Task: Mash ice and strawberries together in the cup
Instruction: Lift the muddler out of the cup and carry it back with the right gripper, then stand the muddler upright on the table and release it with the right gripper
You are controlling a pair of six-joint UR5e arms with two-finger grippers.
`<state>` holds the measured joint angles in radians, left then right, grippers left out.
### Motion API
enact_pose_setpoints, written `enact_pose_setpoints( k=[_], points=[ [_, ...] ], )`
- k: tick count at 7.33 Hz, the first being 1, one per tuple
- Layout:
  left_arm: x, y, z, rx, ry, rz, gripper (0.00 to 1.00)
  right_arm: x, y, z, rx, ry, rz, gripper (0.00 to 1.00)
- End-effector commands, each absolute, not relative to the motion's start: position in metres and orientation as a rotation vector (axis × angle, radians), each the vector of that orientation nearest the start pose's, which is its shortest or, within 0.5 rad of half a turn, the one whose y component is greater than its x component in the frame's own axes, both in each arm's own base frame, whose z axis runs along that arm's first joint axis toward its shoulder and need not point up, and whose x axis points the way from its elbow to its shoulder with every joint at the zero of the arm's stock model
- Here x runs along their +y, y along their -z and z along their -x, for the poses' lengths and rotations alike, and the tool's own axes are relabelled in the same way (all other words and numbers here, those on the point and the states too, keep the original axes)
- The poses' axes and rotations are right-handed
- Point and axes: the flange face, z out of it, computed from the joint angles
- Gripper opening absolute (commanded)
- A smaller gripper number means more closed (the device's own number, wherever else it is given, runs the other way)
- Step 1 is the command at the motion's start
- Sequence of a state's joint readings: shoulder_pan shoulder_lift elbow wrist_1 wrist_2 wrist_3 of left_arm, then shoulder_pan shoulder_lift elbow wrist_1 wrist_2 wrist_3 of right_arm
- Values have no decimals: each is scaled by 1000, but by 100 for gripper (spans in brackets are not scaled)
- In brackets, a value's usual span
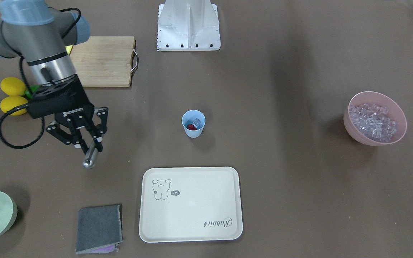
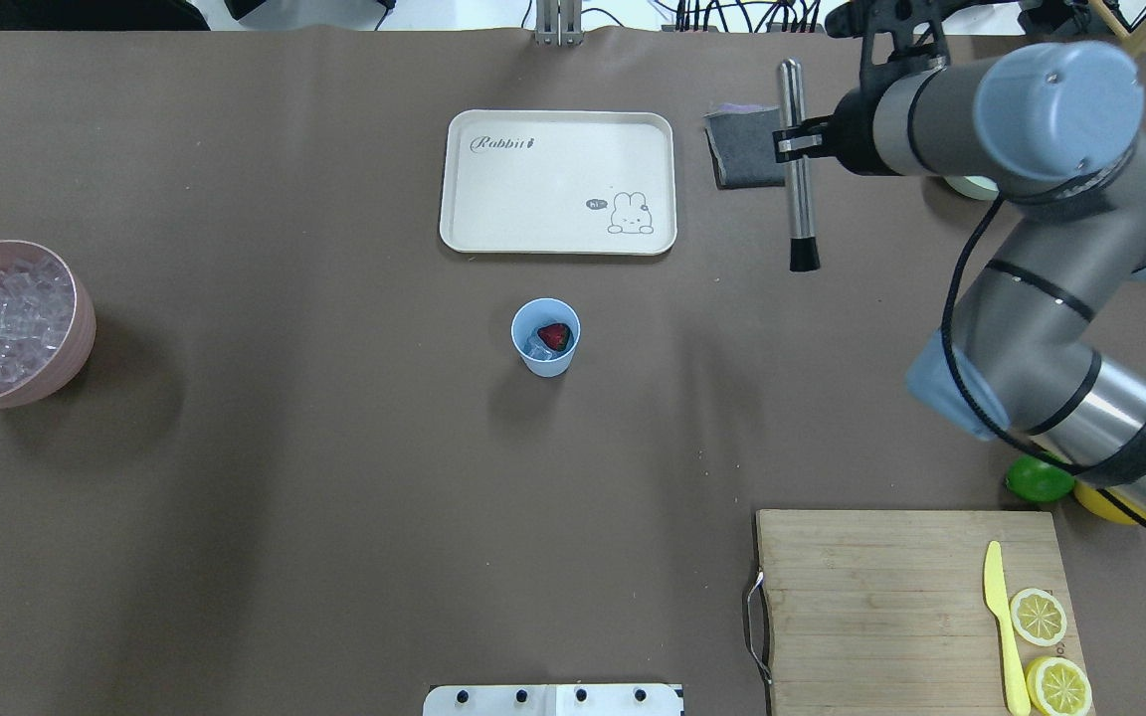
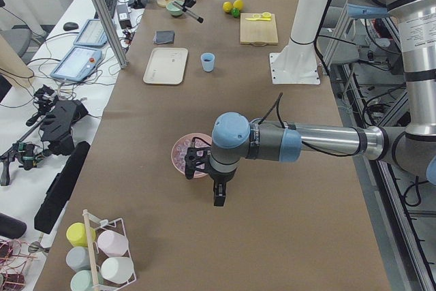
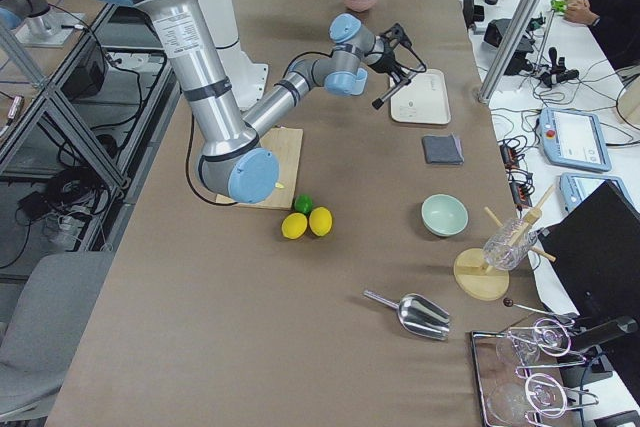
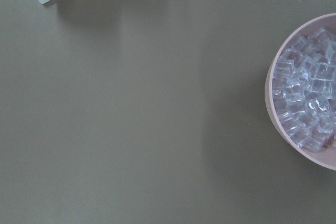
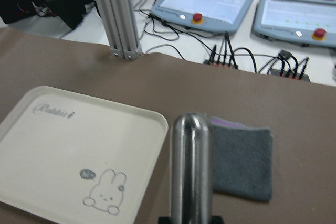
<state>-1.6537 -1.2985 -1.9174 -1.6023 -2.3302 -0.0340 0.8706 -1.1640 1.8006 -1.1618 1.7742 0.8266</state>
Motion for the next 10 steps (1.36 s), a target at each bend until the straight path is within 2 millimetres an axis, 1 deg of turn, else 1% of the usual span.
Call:
enact_pose_setpoints(
  k=[1,2,3,4,5,6,7,8,9,10],
  points=[
    [-379,-600,98,755,71,-141,98,-563,-376,291,-792,-31,-287,0],
    [-379,-599,98,755,67,-152,98,-579,-426,285,-806,-23,-149,0],
    [-380,-594,98,754,63,-162,98,-583,-446,285,-806,-4,-101,0],
    [-379,-590,99,754,62,-170,98,-589,-466,279,-782,3,-84,0],
    [-378,-585,99,753,59,-181,98,-597,-501,279,-747,57,-61,0],
    [-378,-583,100,754,59,-185,98,-599,-521,277,-728,79,-45,0],
    [-378,-582,100,756,59,-186,98,-598,-534,279,-724,75,-14,0],
    [-378,-581,100,754,59,-188,98,-596,-536,280,-743,82,8,0],
    [-379,-580,99,757,57,-189,98,-596,-537,277,-756,80,19,0],
    [-378,-577,99,759,61,-193,98,-592,-547,277,-757,77,41,0]
  ],
)
